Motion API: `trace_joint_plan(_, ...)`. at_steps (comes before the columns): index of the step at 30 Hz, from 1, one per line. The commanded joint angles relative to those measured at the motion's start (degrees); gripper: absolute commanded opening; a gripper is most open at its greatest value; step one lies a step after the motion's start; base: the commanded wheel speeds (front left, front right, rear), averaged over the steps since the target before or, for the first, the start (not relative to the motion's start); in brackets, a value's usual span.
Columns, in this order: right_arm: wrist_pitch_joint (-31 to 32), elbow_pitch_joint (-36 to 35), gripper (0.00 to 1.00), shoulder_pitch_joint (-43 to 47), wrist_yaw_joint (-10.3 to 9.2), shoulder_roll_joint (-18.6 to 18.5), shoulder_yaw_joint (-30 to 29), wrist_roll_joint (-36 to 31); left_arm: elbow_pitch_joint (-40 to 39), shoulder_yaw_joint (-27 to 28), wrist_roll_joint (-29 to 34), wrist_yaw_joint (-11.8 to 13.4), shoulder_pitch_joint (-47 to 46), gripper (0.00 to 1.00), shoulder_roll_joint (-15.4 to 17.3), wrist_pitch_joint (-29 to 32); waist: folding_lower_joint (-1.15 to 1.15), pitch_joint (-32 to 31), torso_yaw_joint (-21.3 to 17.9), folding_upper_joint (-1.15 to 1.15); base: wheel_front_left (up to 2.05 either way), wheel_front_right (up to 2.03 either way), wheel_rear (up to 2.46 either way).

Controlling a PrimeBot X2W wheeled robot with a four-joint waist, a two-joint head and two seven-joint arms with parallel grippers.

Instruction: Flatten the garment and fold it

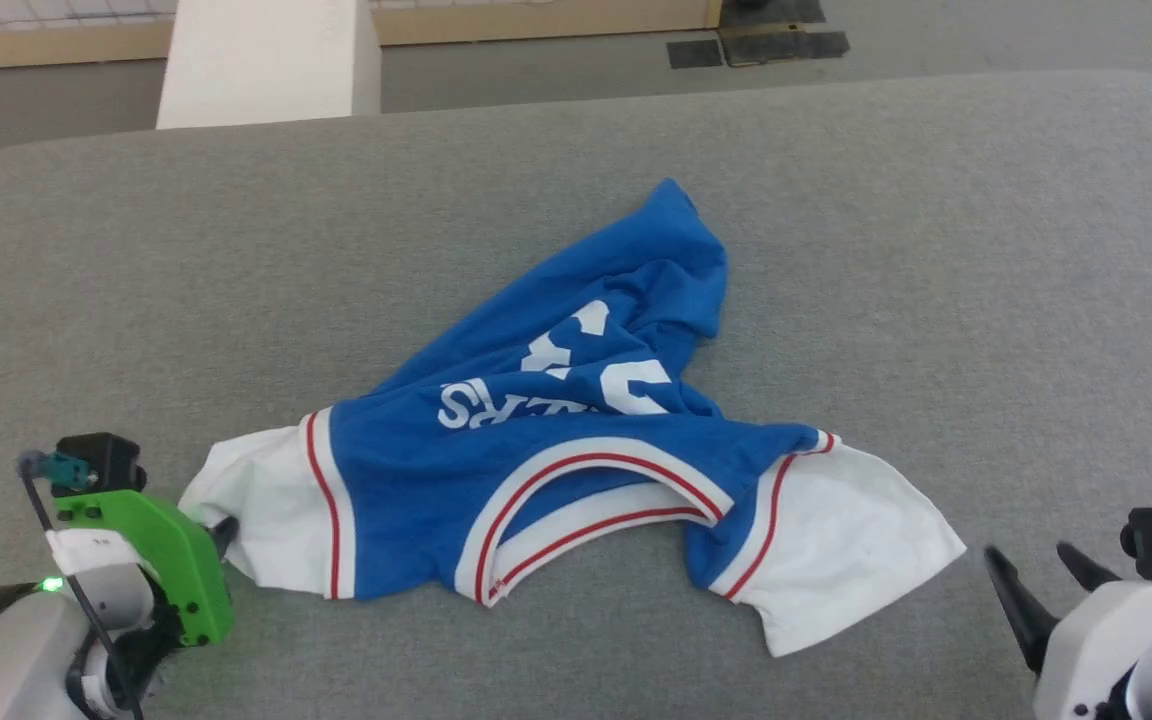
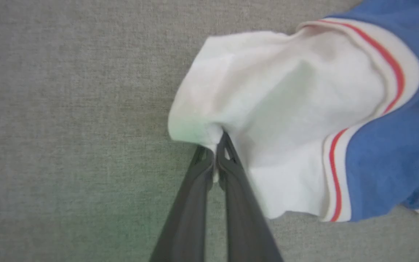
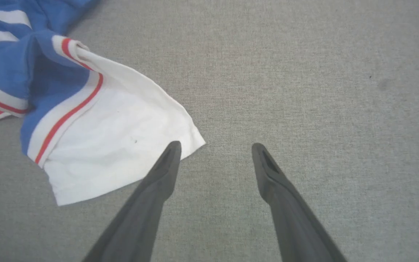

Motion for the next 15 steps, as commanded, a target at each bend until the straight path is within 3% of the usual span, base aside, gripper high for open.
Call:
trace_joint_plan(1,2.5,0.7,1.0,0.1,-0.06,-1.5,0.1,0.8,-1.3,-0.1,1.0,0.8,1.2,0.0,-0.4,-0.8,0.0,-0.6,1.1,0.69,0.0,0.0,0.0)
trace_joint_plan(7,10.1,4.7,1.0,-3.7,-0.06,-6.6,2.5,5.3,-8.9,0.6,3.1,3.9,1.7,0.0,0.6,-3.1,0.0,0.6,3.1,0.69,0.0,0.0,0.0)
trace_joint_plan(15,12.6,14.4,1.0,-12.7,-0.06,-10.1,9.2,9.0,-16.0,0.5,4.8,6.6,1.7,0.0,1.5,-3.2,0.0,3.0,4.7,0.69,0.0,0.0,0.0)
